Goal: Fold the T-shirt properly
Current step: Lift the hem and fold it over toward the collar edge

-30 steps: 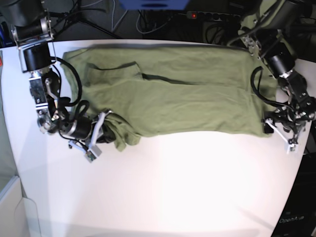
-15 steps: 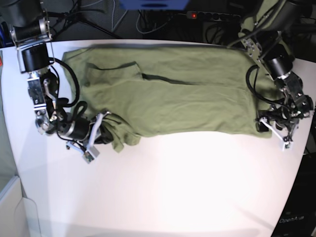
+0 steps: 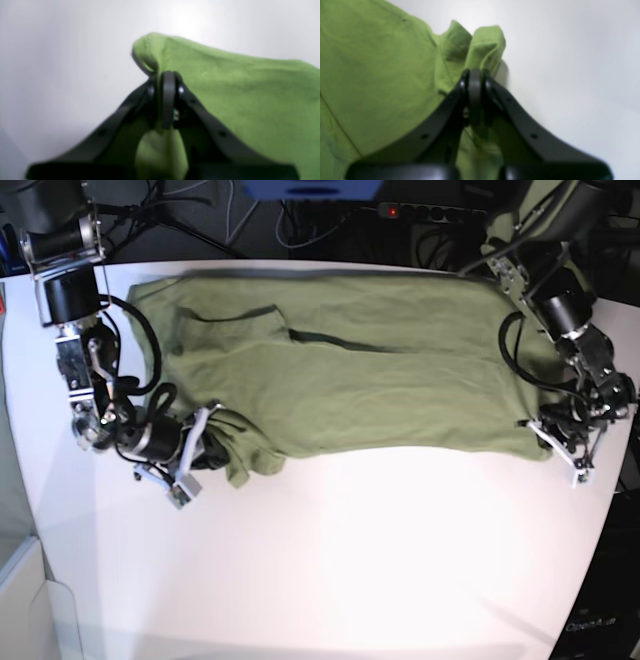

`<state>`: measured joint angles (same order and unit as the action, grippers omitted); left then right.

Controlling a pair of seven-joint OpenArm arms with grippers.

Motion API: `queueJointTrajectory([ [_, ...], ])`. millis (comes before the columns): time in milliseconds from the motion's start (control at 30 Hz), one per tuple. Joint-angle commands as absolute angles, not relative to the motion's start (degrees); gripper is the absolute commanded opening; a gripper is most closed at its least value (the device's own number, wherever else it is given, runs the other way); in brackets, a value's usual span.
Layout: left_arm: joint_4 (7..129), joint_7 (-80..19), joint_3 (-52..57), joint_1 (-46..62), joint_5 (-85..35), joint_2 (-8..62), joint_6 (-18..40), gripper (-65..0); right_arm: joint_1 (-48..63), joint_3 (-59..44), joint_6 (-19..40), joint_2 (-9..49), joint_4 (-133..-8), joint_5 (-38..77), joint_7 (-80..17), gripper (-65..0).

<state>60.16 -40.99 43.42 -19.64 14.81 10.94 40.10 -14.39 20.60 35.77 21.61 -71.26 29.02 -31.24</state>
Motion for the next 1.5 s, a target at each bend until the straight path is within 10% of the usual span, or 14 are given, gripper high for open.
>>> queueJointTrajectory([
  [0, 63.2, -39.4, 43.4, -21.3, 14.0, 11.0, 40.0, -62.3, -15.7, 20.0, 36.0, 22.3, -73.0, 29.9, -29.7, -64.4],
  [1467, 93.4, -45.4, 47.0, -3.7, 4.0, 4.7, 40.0, -62.4, 24.3, 3.7, 36.0, 23.3, -109.5, 29.8, -23.2, -64.4],
])
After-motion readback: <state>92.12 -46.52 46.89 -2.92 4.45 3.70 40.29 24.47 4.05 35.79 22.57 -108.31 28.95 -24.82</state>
